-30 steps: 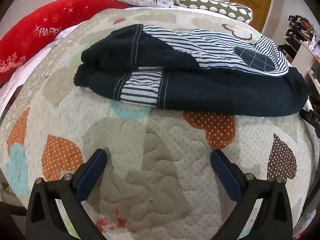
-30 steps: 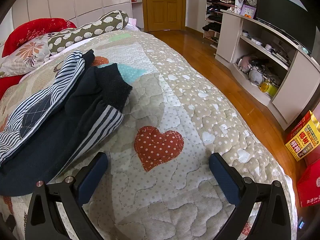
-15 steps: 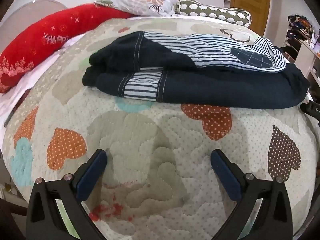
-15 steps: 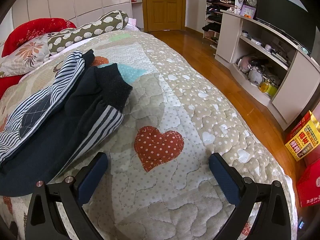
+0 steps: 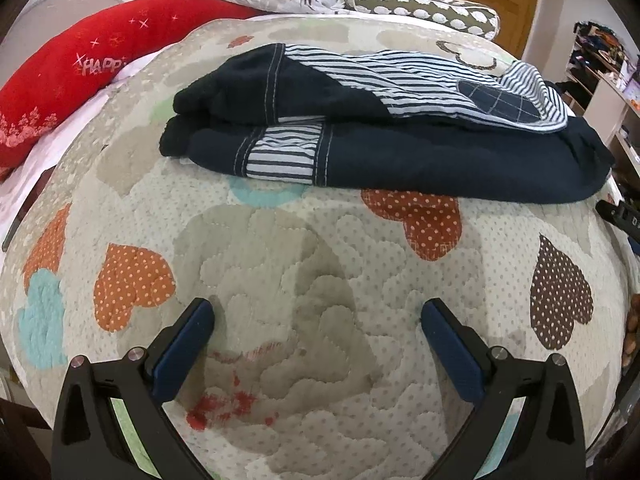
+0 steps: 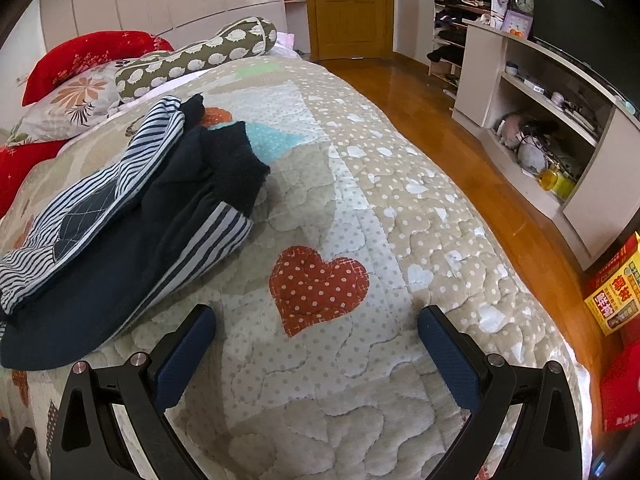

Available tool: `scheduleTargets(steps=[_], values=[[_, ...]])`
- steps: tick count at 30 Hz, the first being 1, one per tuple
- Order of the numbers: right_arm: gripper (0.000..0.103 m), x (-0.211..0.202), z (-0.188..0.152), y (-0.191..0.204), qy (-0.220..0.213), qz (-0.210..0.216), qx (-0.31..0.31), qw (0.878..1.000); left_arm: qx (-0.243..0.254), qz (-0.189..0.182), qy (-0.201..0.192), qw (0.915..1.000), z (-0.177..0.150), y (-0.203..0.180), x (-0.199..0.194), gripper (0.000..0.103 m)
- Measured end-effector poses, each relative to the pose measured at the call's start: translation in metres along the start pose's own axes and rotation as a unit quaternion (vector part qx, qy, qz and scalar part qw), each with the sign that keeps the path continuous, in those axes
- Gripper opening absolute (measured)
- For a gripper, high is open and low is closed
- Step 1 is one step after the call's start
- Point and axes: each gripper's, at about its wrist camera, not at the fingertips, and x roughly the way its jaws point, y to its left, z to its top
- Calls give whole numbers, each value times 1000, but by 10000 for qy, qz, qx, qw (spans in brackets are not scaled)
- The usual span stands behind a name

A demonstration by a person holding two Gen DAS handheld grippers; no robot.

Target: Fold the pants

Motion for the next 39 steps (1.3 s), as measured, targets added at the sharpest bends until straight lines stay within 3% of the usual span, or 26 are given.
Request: scheduleTargets(steps=[19,39], values=[[103,-1,-1,0,-3,59,-18,10000,-23,161,112,9998,1,-4,3,103],[103,1,0,5,202,-8,-245,9995,111,84,-76,9999,1,-3,4,103]])
